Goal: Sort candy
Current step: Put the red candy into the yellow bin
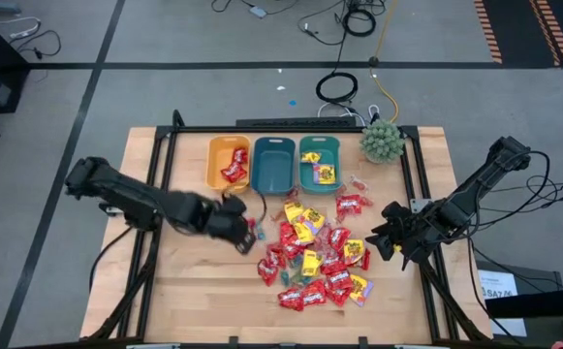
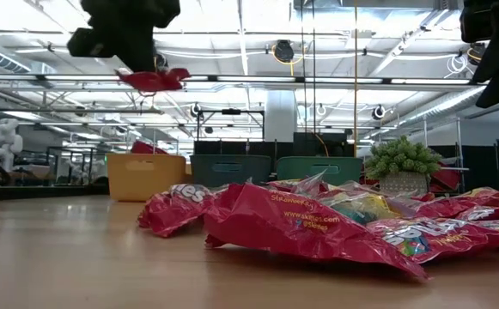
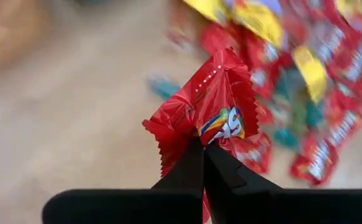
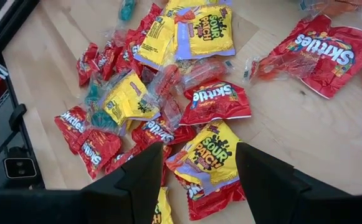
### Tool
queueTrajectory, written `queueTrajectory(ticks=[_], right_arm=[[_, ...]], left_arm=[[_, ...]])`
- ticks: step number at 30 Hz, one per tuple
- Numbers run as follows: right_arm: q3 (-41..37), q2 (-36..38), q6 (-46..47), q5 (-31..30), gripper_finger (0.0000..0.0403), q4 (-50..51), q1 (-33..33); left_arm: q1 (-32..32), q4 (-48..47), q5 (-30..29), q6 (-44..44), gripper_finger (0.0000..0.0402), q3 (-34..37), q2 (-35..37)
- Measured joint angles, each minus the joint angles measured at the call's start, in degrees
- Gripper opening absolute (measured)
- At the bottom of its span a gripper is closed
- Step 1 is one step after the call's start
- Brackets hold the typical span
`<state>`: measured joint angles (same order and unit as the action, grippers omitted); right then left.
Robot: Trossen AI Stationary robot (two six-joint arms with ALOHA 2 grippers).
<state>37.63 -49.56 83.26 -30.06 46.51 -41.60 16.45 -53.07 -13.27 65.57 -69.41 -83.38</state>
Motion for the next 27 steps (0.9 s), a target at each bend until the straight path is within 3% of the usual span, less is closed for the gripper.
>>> queueTrajectory(ticks=[7, 16, 21, 27], right_arm=[[0.00, 0.00, 0.01, -0.45, 0.0194, 0.06, 0.00], [0.00, 0.00, 6.56, -1.60, 0.0194, 0.06, 0.00], [0.00, 0.00, 12.05, -1.61, 0.0194, 0.08, 0.00], [0.00, 0.00, 17.89, -1.65, 0.0194, 0.12, 0.00]], left_arm=[[-15.48, -6.51, -2.22, -13.12, 0.0002, -0.06, 7.81], [-40.04, -4.88, 8.50, -42.05, 0.0001, -0.07, 8.42], [-46.40, -0.84, 8.72, -55.16, 0.0013, -0.07, 6.75], [-49.70, 2.15, 6.58, -59.57, 0.0041, -0.07, 4.28]])
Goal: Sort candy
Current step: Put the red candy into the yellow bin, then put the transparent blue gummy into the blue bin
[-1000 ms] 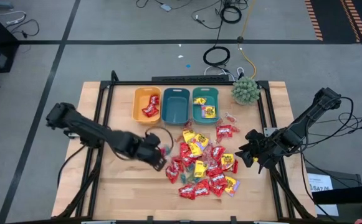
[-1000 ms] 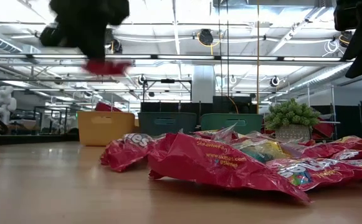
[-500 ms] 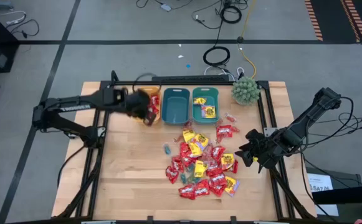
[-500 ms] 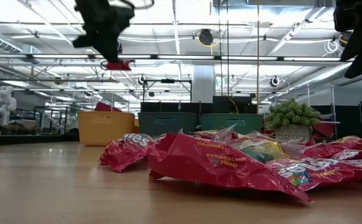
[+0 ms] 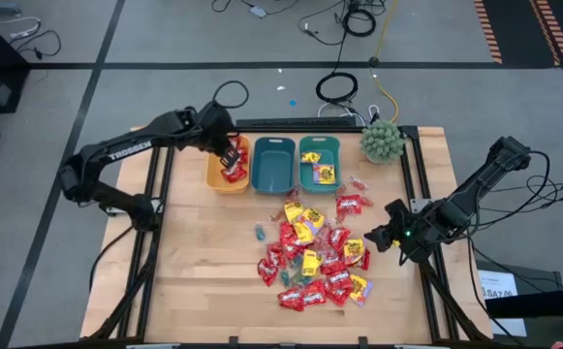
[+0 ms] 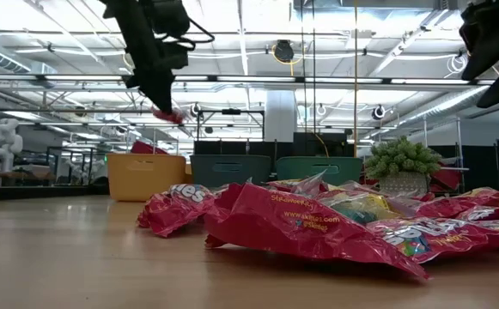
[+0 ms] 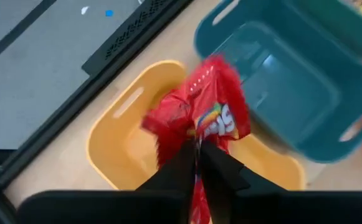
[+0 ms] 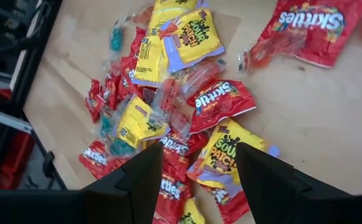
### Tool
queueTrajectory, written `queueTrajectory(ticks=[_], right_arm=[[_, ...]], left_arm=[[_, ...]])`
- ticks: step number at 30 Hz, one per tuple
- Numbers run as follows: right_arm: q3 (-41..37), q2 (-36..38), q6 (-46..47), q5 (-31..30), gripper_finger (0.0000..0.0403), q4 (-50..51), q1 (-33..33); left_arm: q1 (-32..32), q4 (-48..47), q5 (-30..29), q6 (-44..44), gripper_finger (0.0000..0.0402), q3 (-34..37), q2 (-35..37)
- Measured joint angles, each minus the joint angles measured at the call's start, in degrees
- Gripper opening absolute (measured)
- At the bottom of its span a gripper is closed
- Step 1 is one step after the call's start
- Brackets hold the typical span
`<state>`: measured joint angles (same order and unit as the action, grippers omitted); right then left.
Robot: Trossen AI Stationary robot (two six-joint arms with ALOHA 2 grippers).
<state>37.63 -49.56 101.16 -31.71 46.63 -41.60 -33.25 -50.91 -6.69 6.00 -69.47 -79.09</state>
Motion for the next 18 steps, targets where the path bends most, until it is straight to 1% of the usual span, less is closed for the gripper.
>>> queueTrajectory(ticks=[3, 5, 9, 13, 18], right_arm=[[0.00, 0.00, 2.00, -0.32, 0.0194, 0.00, 0.01], [0.00, 0.00, 3.23, -0.32, 0.0194, 0.01, 0.00], [0.00, 0.00, 4.71, -0.88, 0.0194, 0.00, 0.00], [0.00, -0.01, 4.74, -3.10, 0.0194, -0.04, 0.02], [0.00, 0.00, 5.32, -3.14, 0.0194, -0.04, 0.02]], left_arm=[[-0.93, -1.61, -1.15, -3.95, 0.0063, -0.02, -2.13], [-1.22, -2.32, -3.70, -6.14, 0.0079, -0.02, -4.04], [-1.53, -3.91, -6.94, -7.37, 0.0111, -0.02, -7.92], [-1.62, -4.66, -6.98, -9.70, 0.0135, -0.02, -10.67], [-1.62, -5.66, -7.05, -9.51, 0.0141, -0.02, -11.25]])
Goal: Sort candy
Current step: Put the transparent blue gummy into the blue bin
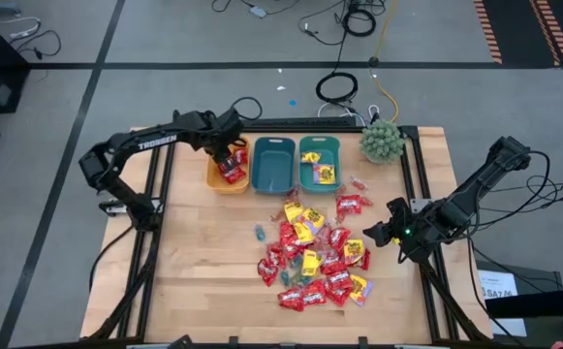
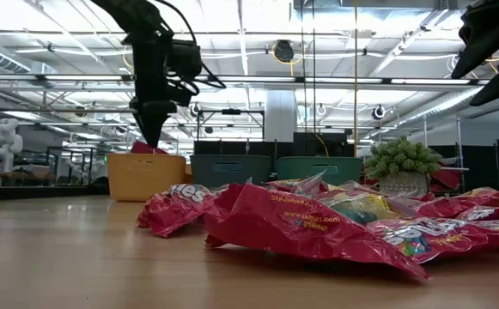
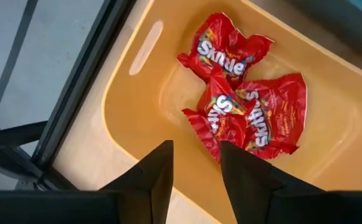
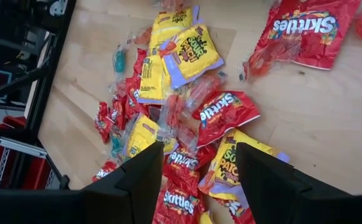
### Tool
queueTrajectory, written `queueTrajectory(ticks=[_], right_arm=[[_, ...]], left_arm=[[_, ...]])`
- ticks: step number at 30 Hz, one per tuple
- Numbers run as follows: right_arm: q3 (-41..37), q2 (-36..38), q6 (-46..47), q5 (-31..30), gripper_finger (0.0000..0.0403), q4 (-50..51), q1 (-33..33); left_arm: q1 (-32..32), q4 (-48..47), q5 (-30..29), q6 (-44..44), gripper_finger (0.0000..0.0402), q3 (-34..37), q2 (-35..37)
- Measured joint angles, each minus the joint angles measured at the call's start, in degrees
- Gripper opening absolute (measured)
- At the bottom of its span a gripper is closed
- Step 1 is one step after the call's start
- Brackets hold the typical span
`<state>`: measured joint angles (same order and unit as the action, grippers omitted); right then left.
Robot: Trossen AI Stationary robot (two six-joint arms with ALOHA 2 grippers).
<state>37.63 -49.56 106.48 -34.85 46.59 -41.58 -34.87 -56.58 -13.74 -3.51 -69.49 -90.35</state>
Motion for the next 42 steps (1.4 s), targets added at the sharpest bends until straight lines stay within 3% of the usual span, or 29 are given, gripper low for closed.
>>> queueTrajectory(ticks=[8, 13, 21, 31, 36, 42], right_arm=[[0.00, -0.01, 0.01, 0.13, 0.0194, 0.00, 0.00], [0.00, 0.00, -0.80, 0.17, 0.0194, 0.03, 0.00], [0.00, 0.00, -4.62, 0.15, 0.0194, 0.24, 0.00], [0.00, -0.02, -10.48, 1.11, 0.0194, -0.46, 0.00], [0.00, -0.02, -15.34, 4.84, 0.0194, -1.55, -0.02], [0.00, -0.02, -20.03, 8.58, 0.0194, -1.81, -0.11]], left_arm=[[0.17, 0.00, 0.00, 0.40, 0.0141, 0.00, 2.20], [1.27, 0.21, 0.23, 6.86, 0.0141, 0.00, 4.85], [6.51, 1.11, 9.64, 19.78, 0.0141, 0.00, 12.86], [24.52, 2.73, 6.87, 47.74, 0.0141, -0.07, 17.89], [37.58, 4.02, -2.90, 64.86, 0.0137, -0.04, 14.89], [47.78, 8.76, -7.37, 81.26, 0.0136, -0.04, 7.19]])
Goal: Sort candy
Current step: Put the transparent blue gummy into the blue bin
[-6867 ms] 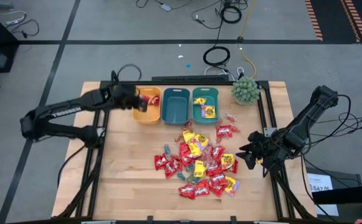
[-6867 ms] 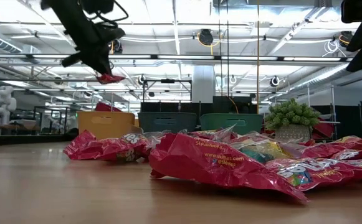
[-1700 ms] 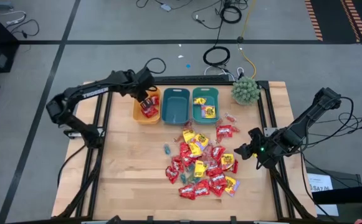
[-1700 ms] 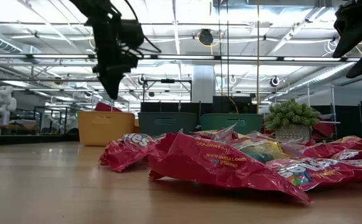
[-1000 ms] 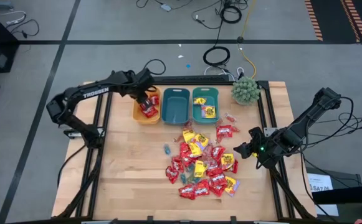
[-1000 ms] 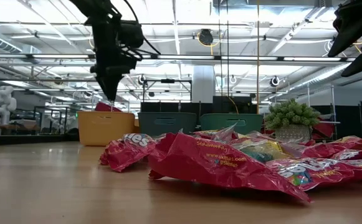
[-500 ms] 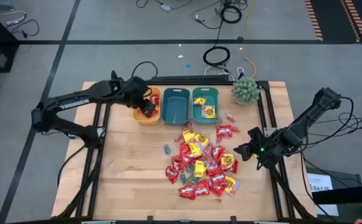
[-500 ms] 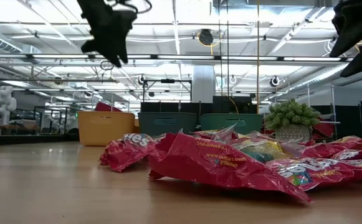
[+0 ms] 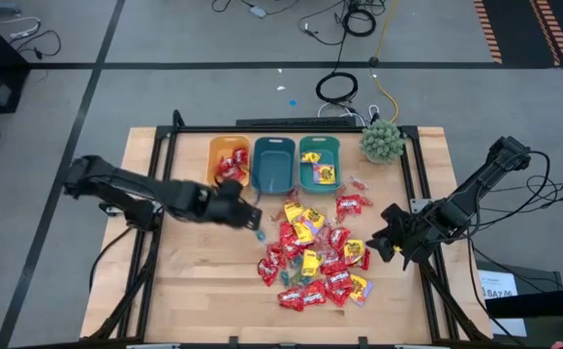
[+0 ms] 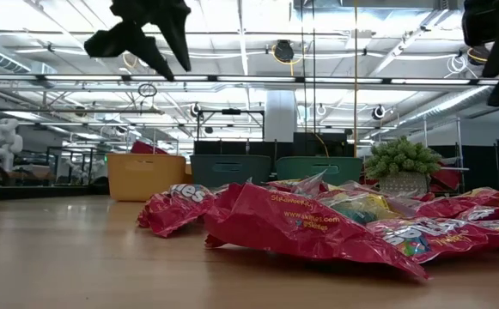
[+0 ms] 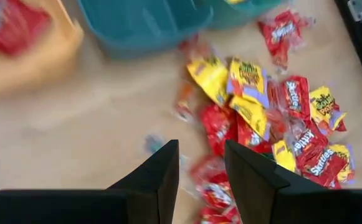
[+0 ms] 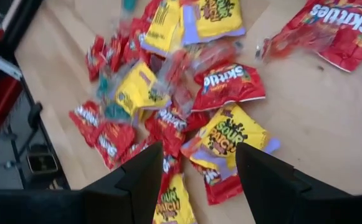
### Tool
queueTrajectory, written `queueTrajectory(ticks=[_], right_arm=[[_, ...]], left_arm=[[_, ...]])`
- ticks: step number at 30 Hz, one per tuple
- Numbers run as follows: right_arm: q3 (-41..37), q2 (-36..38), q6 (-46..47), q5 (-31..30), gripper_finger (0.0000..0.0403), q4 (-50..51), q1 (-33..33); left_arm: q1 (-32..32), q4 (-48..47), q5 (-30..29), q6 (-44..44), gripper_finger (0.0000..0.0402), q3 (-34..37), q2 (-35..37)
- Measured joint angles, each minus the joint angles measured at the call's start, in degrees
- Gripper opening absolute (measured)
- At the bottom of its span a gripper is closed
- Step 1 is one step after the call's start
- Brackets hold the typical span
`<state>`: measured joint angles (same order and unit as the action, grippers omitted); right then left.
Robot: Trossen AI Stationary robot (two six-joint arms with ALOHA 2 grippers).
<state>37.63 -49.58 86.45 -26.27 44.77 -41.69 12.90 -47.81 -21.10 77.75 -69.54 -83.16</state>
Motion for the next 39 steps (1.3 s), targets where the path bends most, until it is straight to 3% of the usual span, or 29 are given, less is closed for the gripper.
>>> queueTrajectory(ticks=[9, 17, 22, 27, 31, 36, 39], right_arm=[[0.00, 0.00, -3.21, 1.39, 0.0194, -0.50, -0.02], [0.00, 0.00, -4.65, 2.70, 0.0194, -0.48, -0.04], [0.00, 0.00, -4.67, 2.70, 0.0194, -1.40, -0.04], [0.00, 0.00, -4.67, 2.68, 0.0194, -2.68, -0.04], [0.00, 0.00, -4.69, 2.68, 0.0194, -3.28, -0.04], [0.00, 0.00, -4.71, 2.63, 0.0194, -3.37, -0.04], [0.00, 0.00, -4.87, 2.44, 0.0194, -3.44, -0.04]], left_arm=[[1.14, 2.48, 4.51, 13.30, 0.0136, 0.00, -13.75], [-2.05, 8.09, 10.05, 13.30, 0.0136, 0.00, -22.78], [-3.58, 8.57, 18.07, 12.44, 0.0136, -0.30, -28.20], [-3.28, 8.65, 19.57, 10.25, 0.0135, -0.39, -30.09], [-3.23, 7.80, 19.72, 6.73, 0.0103, -0.26, -29.32], [-3.00, 3.39, 20.41, 3.76, 0.0015, 0.06, -26.15], [-2.97, 1.06, 20.13, 2.51, 0.0010, 0.39, -23.72]])
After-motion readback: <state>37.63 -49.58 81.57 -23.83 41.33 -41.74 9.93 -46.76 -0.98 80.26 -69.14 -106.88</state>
